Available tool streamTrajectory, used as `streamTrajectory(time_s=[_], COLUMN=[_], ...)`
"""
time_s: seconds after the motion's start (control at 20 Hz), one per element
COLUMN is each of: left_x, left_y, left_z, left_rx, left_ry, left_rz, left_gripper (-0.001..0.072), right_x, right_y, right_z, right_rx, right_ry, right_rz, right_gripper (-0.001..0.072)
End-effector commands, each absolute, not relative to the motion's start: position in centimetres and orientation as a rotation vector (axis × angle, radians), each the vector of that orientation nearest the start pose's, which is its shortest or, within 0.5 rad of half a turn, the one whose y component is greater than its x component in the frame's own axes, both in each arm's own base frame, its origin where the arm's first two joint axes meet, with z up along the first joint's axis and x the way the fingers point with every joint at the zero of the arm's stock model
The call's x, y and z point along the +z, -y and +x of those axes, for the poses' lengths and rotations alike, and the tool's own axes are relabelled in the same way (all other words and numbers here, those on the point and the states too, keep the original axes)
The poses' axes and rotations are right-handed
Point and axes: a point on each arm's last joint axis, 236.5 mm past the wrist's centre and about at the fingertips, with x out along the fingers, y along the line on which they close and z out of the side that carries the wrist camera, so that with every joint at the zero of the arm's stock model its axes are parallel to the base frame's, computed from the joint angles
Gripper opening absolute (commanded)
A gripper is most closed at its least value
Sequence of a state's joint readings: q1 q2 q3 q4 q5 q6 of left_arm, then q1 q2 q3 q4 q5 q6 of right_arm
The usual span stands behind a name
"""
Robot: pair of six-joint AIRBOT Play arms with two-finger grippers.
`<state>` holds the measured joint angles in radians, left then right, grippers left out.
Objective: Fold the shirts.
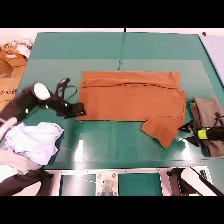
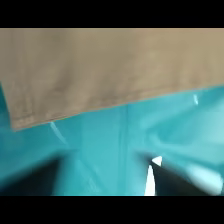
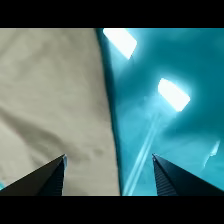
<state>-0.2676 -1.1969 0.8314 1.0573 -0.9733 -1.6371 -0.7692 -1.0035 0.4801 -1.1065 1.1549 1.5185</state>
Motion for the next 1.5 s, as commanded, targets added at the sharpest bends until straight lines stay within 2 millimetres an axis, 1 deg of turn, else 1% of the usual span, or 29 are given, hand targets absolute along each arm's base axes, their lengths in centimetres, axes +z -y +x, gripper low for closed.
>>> streamTrajectory(time_s=[0.0,0.1,0.2,0.25,0.3,0.35,0.4,0.45,0.5,0.55,0.6,0.65,0.7,0.75,0.9,1.0,1.1,1.15,1.25,1.35,1.45], left_x=[-6.8,-7.6,-9.3,-10.3,-10.9,-10.9,-10.6,-10.1,-9.6,-9.3,-9.2,-9.1,-9.0,-8.9,-8.6,-8.4,-8.4,-8.3,-7.9,-6.9,-4.9], left_y=[19.3,21.5,23.3,23.7,23.8,23.7,23.5,23.3,23.3,23.4,23.8,24.2,24.6,25.0,25.5,25.1,23.5,22.4,20.1,18.4,17.9], left_z=[30.2,30.9,30.8,30.9,31.5,32.4,33.7,34.7,35.4,35.6,35.4,35.0,34.5,33.9,32.2,30.8,29.0,27.9,25.5,23.4,22.6], left_rx=[-0.215,-0.210,-0.198,-0.179,-0.155,-0.140,-0.130,-0.126,-0.128,-0.135,-0.159,-0.187,-0.220,-0.252,-0.325,-0.364,-0.352,-0.347,-0.329,-0.319,-0.339], left_ry=[-1.260,-1.217,-1.229,-1.234,-1.225,-1.194,-1.140,-1.095,-1.068,-1.061,-1.076,-1.098,-1.124,-1.153,-1.246,-1.324,-1.433,-1.489,-1.586,-1.653,-1.640], left_rz=[-0.547,-0.608,-0.653,-0.674,-0.702,-0.720,-0.732,-0.740,-0.745,-0.744,-0.718,-0.688,-0.651,-0.614,-0.493,-0.372,-0.241,-0.160,-0.043,0.023,0.037], left_gripper=[0.0703,0.0702,0.0702,0.0702,0.0702,0.0702,0.0701,0.0700,0.0645,0.0304,0.0052,0.0020,0.0019,0.0020,0.0019,0.0019,0.0018,0.0019,0.0019,0.0018,0.0018], right_x=[-12.4,-13.5,-14.2,-14.3,-14.3,-14.2,-14.1,-14.1,-14.1,-14.1,-14.0,-13.9,-13.7,-13.4,-11.7,-10.5,-9.3,-8.8,-8.2,-8.0,-7.0], right_y=[4.6,4.1,3.5,3.1,2.7,2.6,2.6,2.6,2.5,2.4,2.2,1.9,1.9,1.9,2.0,2.0,1.6,1.4,1.4,2.3,2.3], right_z=[20.1,20.7,21.5,21.9,22.3,22.4,22.6,22.7,22.6,22.5,22.3,22.1,22.0,21.9,21.9,22.3,22.0,21.7,20.0,18.1,17.6], right_rx=[-0.397,-0.390,-0.380,-0.358,-0.331,-0.324,-0.318,-0.317,-0.316,-0.297,-0.286,-0.278,-0.267,-0.254,-0.203,-0.185,-0.161,-0.158,-0.197,-0.272,-0.281], right_ry=[-1.334,-1.352,-1.358,-1.362,-1.364,-1.366,-1.365,-1.364,-1.368,-1.375,-1.386,-1.398,-1.413,-1.430,-1.475,-1.468,-1.467,-1.474,-1.522,-1.568,-1.562], right_rz=[1.067,1.060,1.083,1.081,1.073,1.067,1.059,1.061,1.059,1.046,1.045,1.047,1.038,1.023,0.990,0.986,0.977,0.973,0.956,0.911,0.895], right_gripper=[0.0603,0.0603,0.0603,0.0602,0.0600,0.0599,0.0555,0.0479,0.0327,0.0190,0.0146,0.0141,0.0061,0.0023,0.0023,0.0022,0.0022,0.0022,0.0022,0.0022,0.0022])
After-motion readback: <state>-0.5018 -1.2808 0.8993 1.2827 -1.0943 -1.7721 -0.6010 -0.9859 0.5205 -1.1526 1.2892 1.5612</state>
